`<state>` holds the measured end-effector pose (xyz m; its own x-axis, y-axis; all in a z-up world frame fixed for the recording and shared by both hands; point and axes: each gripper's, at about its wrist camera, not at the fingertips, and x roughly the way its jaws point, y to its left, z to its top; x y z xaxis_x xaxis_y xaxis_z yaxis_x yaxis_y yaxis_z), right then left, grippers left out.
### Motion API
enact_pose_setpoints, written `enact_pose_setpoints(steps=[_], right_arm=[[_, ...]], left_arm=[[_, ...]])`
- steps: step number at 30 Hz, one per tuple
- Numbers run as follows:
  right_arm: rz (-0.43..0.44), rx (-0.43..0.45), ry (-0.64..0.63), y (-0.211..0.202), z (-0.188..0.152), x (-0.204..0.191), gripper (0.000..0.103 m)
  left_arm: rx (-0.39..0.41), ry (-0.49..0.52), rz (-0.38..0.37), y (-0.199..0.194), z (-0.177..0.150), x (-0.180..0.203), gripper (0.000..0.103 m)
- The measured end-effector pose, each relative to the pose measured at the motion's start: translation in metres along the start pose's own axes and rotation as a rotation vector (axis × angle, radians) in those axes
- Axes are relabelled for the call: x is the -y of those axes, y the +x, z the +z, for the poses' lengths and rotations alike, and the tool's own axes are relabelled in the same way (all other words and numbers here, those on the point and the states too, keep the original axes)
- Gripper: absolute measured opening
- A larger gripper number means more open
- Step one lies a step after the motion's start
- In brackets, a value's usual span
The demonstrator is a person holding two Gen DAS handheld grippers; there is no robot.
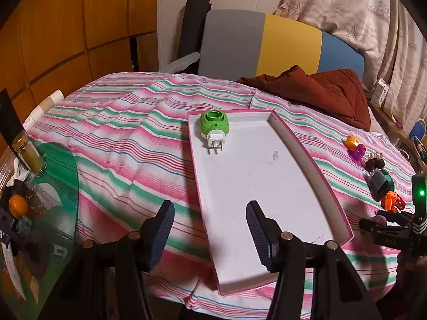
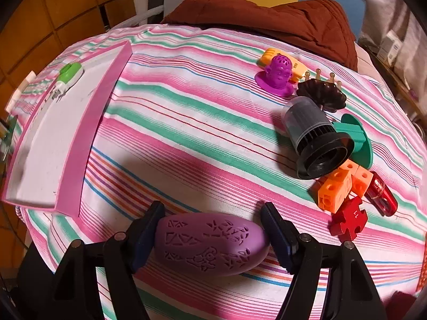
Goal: Organize rigid objects
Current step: 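Carry the green diffuser to the tray and release it with the left gripper, then carry the purple soap to the tray and release it with the right gripper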
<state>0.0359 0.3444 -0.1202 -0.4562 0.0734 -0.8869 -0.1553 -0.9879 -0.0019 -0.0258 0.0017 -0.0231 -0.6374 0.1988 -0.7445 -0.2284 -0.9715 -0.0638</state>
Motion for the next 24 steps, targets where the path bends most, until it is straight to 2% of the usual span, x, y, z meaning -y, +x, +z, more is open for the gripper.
enact_pose_setpoints(steps=[2,9,13,18,24], right_arm=[[0.004,0.009,0.02,-0.023,0.003,-0.004,0.075],[0.017,0.021,0.065,-0.061,0.008,-0.014,0.075],[0.017,0.017,0.08,-0.049,0.008,-0.01,0.075],[0.036,0.06,0.127,-0.045,0.038,-0.013,0.075],[0.077,0.127,0.039,-0.054,0.066,-0.049,0.075]], left_arm=[[-0.003,-0.006,0.0,-0.001,-0.001,-0.003,0.057],[-0.022,-0.03,0.025,0.001,-0.007,-0.016,0.057],[-0.024,-0.039,0.032,0.001,-0.009,-0.022,0.057],[-0.037,-0.066,0.038,0.005,-0.013,-0.031,0.057],[-0.054,-0.142,0.048,0.01,-0.018,-0.052,0.057]])
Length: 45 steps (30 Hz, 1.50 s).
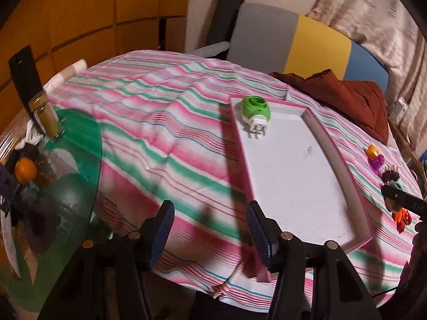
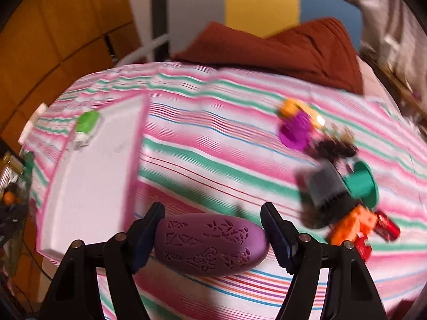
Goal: Organize rigid objects
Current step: 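Carry the purple soap to the tray and release it with the right gripper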
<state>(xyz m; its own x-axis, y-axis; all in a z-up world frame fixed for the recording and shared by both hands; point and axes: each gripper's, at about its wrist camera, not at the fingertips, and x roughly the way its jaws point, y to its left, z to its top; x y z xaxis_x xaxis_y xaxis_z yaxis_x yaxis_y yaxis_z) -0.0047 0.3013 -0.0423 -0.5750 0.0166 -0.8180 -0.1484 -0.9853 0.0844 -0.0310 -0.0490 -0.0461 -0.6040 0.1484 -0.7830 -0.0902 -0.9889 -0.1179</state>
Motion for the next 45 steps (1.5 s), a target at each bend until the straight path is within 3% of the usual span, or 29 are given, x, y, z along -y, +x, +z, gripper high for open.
enact_pose_setpoints(steps=[7,11,16,20,24,30,33,45], right_arm=[[0.113,0.046,-0.196,-0.017,0.015,-0.084,0.075],[0.16,0.011,-0.307,0.004,0.025,-0.127,0.075],[0.164,-0.078,-0.347,0.049,0.041,-0.172,0.075],[0.131,-0.126,-0.352,0.089,0.061,-0.202,0.075],[0.085,-0.164,-0.39,0.114,0.061,-0.228,0.075],[0.09,-0.164,-0.366,0.127,0.066,-0.238,0.078],[0.13,-0.174,-0.351,0.126,0.066,-0.237,0.092],[0.171,-0.087,-0.295,0.093,0.059,-0.212,0.098]], left_arm=[[0.004,-0.012,0.009,-0.003,-0.001,-0.01,0.057],[-0.002,-0.023,0.008,-0.003,-0.002,-0.015,0.057],[-0.019,-0.049,-0.005,-0.001,-0.006,-0.023,0.057],[-0.002,-0.038,0.021,-0.002,-0.004,-0.024,0.057],[-0.001,-0.047,0.024,-0.002,-0.002,-0.028,0.057],[-0.009,-0.048,0.023,-0.001,-0.001,-0.028,0.057],[-0.007,-0.044,0.026,-0.002,-0.002,-0.027,0.057],[-0.004,-0.047,0.009,-0.008,-0.003,-0.019,0.057]])
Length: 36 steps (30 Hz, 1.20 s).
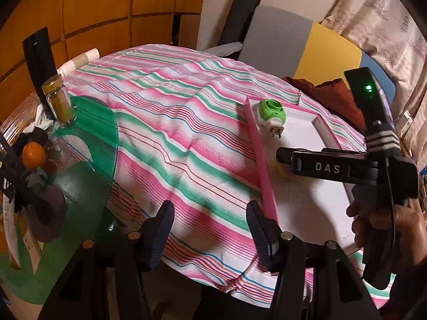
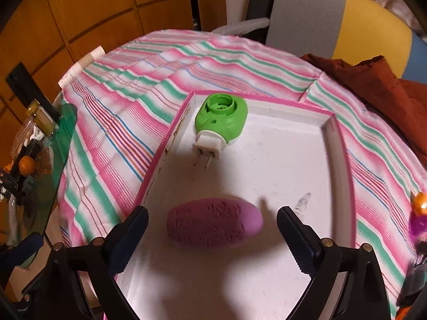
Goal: Organize rigid objects
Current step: 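Carry the purple soap to the tray and release it with the right gripper, then move both tools back toward the remaining objects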
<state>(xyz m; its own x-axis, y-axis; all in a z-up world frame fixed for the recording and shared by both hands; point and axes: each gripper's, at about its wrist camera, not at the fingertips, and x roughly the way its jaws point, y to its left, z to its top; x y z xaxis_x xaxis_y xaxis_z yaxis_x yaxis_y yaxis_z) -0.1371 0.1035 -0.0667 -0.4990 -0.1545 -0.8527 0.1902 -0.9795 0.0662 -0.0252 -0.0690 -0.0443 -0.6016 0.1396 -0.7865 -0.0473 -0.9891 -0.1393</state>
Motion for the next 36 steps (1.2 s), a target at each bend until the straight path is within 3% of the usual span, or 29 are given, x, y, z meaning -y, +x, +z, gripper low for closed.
enact_pose_setpoints(steps=[8,17,26,36], right_arm=[[-0.054,0.094,-0.012,-0.037,-0.02,0.008,0.098],[-0.136,0.171,0.037,-0.08,-0.052,0.051,0.098],[-0.261,0.18,0.141,-0.112,-0.09,0.126,0.098],[-0.465,0.189,0.309,-0.163,-0.129,0.245,0.098]], left_arm=[[0.016,0.039,-0.014,-0.006,0.003,0.015,0.057],[-0.003,0.077,-0.048,-0.005,0.001,0.03,0.057],[-0.02,0.116,-0.077,-0.004,0.005,0.048,0.057],[-0.047,0.179,-0.167,-0.006,0.009,0.078,0.057]])
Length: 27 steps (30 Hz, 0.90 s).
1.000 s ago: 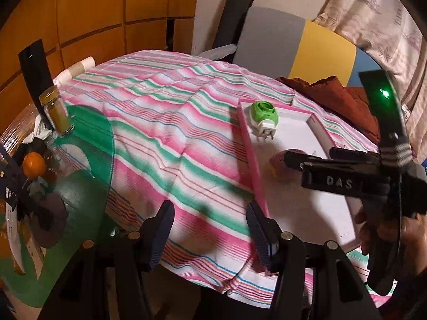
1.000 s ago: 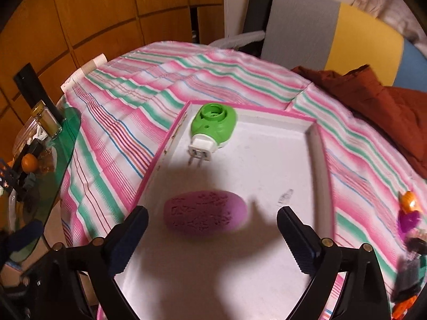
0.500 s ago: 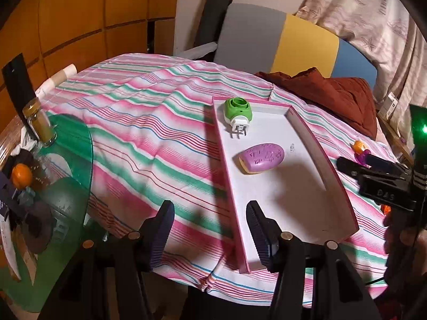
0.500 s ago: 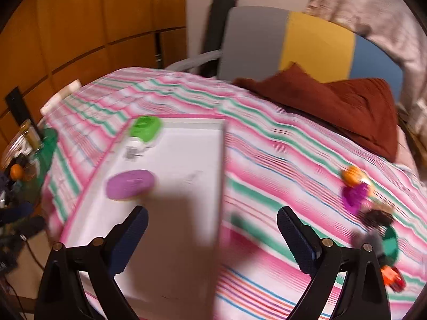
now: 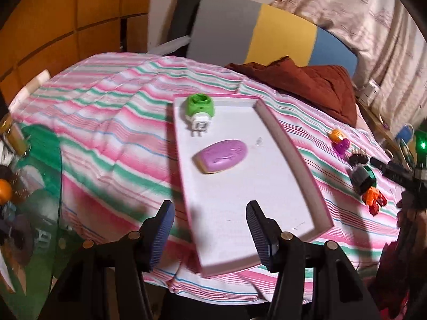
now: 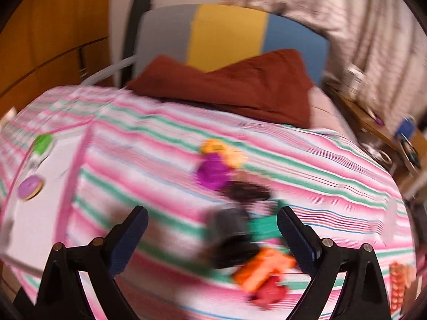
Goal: Organize rigid objects
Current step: 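Move both tools back toward the remaining objects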
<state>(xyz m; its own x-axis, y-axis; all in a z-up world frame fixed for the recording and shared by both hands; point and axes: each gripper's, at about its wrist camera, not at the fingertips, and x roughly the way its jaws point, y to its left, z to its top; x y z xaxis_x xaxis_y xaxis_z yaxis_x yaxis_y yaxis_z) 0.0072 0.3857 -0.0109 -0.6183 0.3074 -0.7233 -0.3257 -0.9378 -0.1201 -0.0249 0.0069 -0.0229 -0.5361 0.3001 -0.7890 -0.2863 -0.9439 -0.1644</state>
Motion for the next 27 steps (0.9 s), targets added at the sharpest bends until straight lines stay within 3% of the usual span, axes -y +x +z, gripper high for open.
enact_pose_setpoints(steps=[8,12,22,24,27], right_arm=[[-0.116,0.015,0.31,0.007,-0.008,0.113,0.101],[-0.051,-0.007,0.49,0.012,-0.014,0.143,0.101],[0.042,-0.002,0.614,0.01,-0.016,0.155,0.101],[0.049,0.002,0.621,0.009,-0.016,0.155,0.101],[0.061,0.015,0.637,0.005,-0.017,0.157,0.101]], left_arm=[[0.02,0.119,-0.05,-0.003,0.015,0.045,0.057],[-0.002,0.176,-0.091,0.005,0.021,0.076,0.057],[-0.099,0.277,-0.309,0.037,0.037,0.183,0.057],[-0.156,0.256,-0.387,0.053,0.042,0.205,0.057],[-0.219,0.231,-0.43,0.074,0.046,0.231,0.056]])
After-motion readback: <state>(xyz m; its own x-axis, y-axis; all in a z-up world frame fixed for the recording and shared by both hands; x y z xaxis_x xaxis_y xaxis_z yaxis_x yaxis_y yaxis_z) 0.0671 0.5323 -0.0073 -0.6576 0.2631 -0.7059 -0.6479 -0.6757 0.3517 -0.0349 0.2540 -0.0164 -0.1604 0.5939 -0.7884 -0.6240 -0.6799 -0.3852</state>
